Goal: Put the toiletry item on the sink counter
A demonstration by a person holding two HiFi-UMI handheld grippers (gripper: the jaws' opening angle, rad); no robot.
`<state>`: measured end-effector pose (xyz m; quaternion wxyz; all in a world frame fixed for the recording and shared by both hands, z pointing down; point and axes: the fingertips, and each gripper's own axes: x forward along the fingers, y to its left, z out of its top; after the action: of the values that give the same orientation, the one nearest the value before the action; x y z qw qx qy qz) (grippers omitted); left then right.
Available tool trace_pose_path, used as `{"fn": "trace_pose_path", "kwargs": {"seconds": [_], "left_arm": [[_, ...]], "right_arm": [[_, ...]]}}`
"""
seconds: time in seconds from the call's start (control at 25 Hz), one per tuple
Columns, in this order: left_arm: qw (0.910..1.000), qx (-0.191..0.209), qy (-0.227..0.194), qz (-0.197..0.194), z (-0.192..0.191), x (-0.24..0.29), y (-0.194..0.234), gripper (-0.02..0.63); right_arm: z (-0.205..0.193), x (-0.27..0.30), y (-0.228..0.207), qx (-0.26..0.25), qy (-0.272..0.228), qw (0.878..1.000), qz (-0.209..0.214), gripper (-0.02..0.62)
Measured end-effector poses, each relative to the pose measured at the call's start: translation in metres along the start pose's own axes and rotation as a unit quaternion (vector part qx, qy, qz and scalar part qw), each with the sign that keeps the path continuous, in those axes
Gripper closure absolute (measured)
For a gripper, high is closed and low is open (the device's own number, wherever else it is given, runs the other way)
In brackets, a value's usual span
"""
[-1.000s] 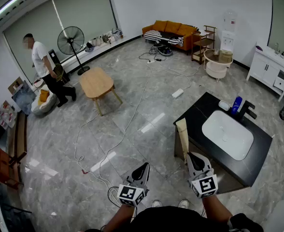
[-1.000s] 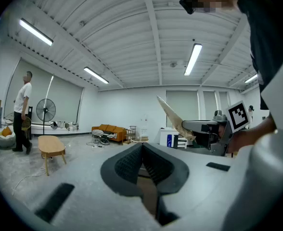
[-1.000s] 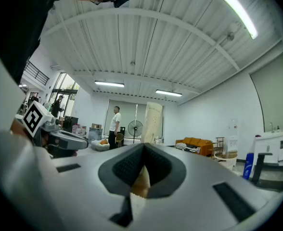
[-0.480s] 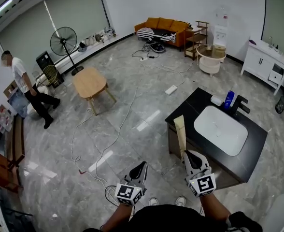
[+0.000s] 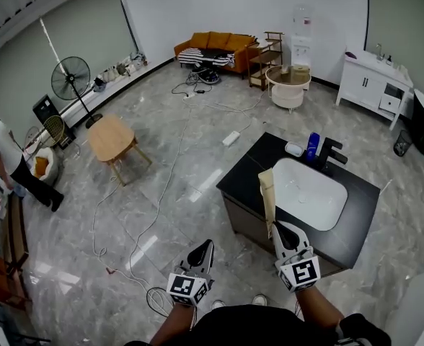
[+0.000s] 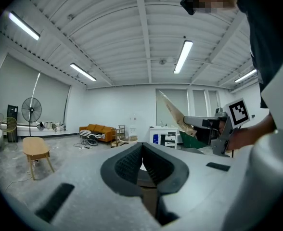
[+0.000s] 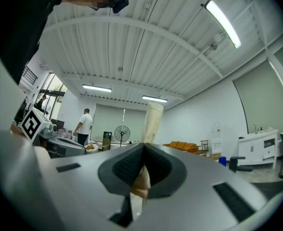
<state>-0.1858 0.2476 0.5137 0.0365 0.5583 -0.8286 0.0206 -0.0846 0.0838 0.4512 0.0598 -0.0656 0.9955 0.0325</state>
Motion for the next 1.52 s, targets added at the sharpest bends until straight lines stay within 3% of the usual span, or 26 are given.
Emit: {"fn": "trace_pose_path", "kwargs": {"seconds": [0.24, 0.6, 0.92, 1.16, 1.52], "left_arm": [[0.9999, -0.009, -0.013, -0.005, 0.007, 0.039, -0.023, 0.600], [0.9968, 0.014, 0.001, -0.079, 0.006, 0.114, -0.071, 0.600], [0.9886, 0.028, -0.009, -0.148, 0.022, 0.183, -0.084, 0.600], [0.9777, 0.026, -0.005, -0.208, 0.028, 0.242, -0.089, 0.600], [0.9501, 0.017, 0.016, -0.311, 0.018, 0.318, -0.096, 0.600]], "right_arm": [[0.000, -0.029, -0.057, -0.012, 0.004, 0.999, -0.037, 0.588], [-0.018, -0.054, -0.134, 0.001, 0.015, 0.992, -0.124, 0.588], [-0.019, -0.049, -0.186, 0.000, 0.019, 0.981, -0.193, 0.588], [-0.021, -0.033, -0.225, -0.007, 0.027, 0.969, -0.245, 0.588], [-0.040, -0.022, -0.264, -0.010, 0.076, 0.939, -0.334, 0.588]]}}
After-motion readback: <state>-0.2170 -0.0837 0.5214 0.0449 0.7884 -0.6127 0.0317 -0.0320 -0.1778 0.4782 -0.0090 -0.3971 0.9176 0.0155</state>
